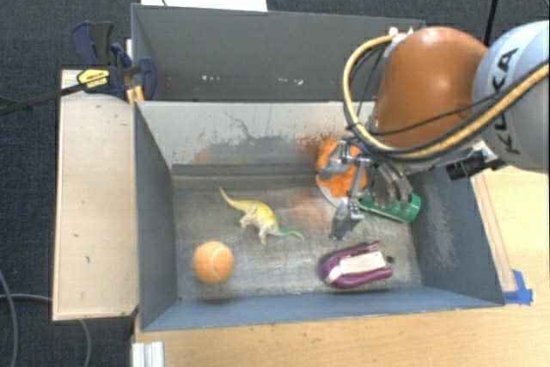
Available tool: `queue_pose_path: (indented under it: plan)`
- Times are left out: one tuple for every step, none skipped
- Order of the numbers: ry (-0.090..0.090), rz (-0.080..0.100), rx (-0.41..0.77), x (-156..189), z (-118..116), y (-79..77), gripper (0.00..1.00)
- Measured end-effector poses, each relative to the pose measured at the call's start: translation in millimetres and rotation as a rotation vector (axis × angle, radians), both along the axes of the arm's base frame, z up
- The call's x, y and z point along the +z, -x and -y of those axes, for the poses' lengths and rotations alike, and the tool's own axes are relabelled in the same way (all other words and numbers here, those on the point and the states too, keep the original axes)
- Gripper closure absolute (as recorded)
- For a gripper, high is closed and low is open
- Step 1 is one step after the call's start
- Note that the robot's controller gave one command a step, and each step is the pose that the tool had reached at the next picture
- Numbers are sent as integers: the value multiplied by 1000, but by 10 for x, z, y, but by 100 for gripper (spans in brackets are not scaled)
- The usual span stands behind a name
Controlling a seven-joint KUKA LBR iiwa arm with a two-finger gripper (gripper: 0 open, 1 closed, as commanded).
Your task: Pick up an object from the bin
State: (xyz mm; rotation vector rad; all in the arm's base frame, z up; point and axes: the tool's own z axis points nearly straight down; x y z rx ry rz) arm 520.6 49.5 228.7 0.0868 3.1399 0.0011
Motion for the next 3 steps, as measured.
queue_pose_path:
  plan:
    - [0,2,-1,49,-7,-28,100]
    - [0,2,-1,49,-7,-28,100]
    - [0,2,-1,47,-8,-29,100]
